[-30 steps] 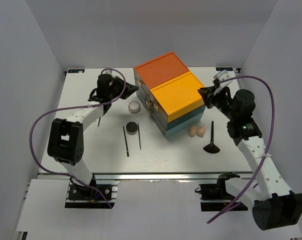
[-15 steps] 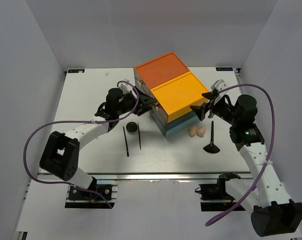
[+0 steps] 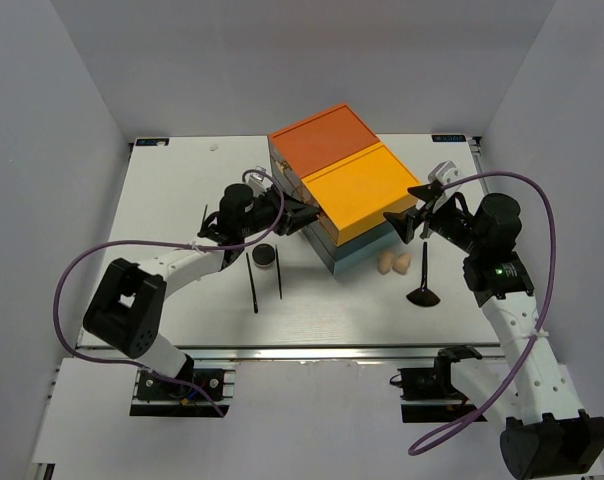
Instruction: Organize the makeup
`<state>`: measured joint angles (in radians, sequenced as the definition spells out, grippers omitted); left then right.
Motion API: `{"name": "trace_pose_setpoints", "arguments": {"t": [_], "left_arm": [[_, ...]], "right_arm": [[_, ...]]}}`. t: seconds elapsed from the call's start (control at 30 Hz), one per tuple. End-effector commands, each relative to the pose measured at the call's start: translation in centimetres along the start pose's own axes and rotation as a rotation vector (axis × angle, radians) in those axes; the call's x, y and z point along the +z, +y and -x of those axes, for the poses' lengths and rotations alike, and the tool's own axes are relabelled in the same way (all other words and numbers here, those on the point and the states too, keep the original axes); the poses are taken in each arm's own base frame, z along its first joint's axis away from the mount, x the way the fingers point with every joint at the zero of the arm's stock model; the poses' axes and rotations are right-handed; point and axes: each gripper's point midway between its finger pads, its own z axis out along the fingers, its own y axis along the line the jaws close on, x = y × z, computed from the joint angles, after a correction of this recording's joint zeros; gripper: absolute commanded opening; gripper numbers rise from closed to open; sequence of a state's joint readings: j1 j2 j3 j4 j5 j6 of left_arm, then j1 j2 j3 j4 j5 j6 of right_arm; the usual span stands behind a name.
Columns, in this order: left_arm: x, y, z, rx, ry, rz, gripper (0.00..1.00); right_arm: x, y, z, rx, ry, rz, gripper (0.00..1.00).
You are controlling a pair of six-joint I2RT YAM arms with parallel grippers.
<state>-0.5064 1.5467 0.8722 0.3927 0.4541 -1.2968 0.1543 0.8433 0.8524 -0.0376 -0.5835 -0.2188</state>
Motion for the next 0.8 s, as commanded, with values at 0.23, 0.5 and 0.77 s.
{"name": "trace_pose_setpoints", "arguments": {"t": [0.23,0.5,0.77], "left_arm": [[-1.6,1.1,-1.7,-0.004,-0.010,0.020,0.26],[-5.5,2.8,-2.2,-0.010,-0.078,0.080,0.26],[-9.3,4.9,-2.3,-0.015,-0.167,0.154,0.27]], "right_arm": [[-0.5,0.3,-1.1,-0.008,0.033,0.005,0.80],[-2.2,1.4,-4.6,-0.134,0.149,0.046,0.81],[-4.1,0.7,-13.1,-0.087,0.424,-0.032,0.82]]}}
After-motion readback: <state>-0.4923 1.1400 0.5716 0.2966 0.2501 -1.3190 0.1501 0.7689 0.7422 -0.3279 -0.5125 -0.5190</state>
